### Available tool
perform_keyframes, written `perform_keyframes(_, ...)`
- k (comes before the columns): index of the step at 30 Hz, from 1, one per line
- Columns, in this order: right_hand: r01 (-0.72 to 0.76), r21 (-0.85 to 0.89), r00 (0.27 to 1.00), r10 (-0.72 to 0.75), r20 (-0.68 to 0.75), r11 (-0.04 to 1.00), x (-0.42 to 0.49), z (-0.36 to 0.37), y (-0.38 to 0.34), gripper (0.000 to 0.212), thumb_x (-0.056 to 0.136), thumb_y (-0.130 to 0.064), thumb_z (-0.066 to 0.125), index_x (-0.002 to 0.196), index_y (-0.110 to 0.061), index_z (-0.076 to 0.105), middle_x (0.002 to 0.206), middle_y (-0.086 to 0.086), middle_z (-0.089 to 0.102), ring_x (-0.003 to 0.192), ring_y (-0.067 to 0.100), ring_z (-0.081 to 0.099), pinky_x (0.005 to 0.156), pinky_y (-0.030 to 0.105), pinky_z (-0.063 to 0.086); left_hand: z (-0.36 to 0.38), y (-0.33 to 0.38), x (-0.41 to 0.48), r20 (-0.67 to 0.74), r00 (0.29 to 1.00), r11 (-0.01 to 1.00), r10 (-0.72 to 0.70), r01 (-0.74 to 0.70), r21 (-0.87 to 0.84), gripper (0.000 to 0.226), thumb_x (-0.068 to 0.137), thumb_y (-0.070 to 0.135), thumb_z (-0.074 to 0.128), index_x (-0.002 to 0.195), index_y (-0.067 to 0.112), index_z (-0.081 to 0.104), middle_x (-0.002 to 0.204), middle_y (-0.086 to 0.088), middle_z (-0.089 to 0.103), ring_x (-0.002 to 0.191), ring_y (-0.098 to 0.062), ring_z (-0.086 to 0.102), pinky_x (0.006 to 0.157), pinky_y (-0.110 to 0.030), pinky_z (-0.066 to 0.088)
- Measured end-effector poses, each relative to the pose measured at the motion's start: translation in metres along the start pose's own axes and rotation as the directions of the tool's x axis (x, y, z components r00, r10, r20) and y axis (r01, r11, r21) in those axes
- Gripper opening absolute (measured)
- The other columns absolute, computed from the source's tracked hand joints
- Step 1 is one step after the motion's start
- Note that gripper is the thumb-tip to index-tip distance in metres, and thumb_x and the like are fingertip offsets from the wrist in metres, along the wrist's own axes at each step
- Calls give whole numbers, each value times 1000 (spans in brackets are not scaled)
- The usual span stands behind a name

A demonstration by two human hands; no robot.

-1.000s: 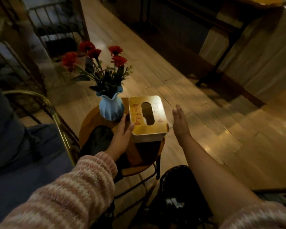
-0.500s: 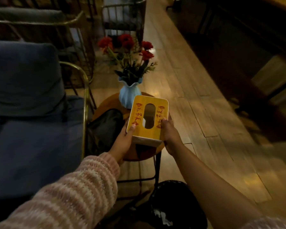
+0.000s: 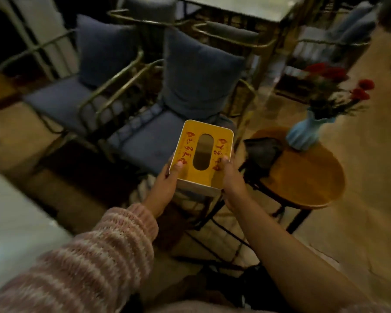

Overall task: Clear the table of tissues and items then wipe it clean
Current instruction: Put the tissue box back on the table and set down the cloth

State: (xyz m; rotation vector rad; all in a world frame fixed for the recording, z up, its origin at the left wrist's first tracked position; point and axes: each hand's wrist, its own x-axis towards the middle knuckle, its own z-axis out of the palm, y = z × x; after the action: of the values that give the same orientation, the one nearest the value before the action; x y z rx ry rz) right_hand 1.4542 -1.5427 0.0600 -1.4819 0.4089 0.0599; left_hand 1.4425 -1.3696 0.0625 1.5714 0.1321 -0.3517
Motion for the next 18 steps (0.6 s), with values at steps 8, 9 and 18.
perform_keyframes(8,-54,-79,868,86,490,995,-101,192,34,50,99,-48,33,146,-42,18,144,0,43,125,26,47,105,54,38,-156,-29,-165,-471,882,998,30,-49,-28,45,95,49,37,138,34,41,128,9,56,113,-11,55,89,-27,47)
perform_keyframes(9,-47,-98,833,94,546,994,-117,215,37,50,99,-47,32,147,-42,17,144,1,43,124,26,48,104,53,39,-172,-34,-186,-540,840,998,55,-67,-4,45,95,50,36,138,36,40,130,10,54,116,-11,52,96,-30,43)
perform_keyframes(18,103,-182,388,129,913,978,-223,347,63,49,99,-48,31,146,-39,19,146,2,41,126,26,48,103,55,40,-233,-63,-326,-899,436,994,-37,-76,-77,50,93,59,35,138,37,40,130,6,56,117,-16,55,103,-39,42)
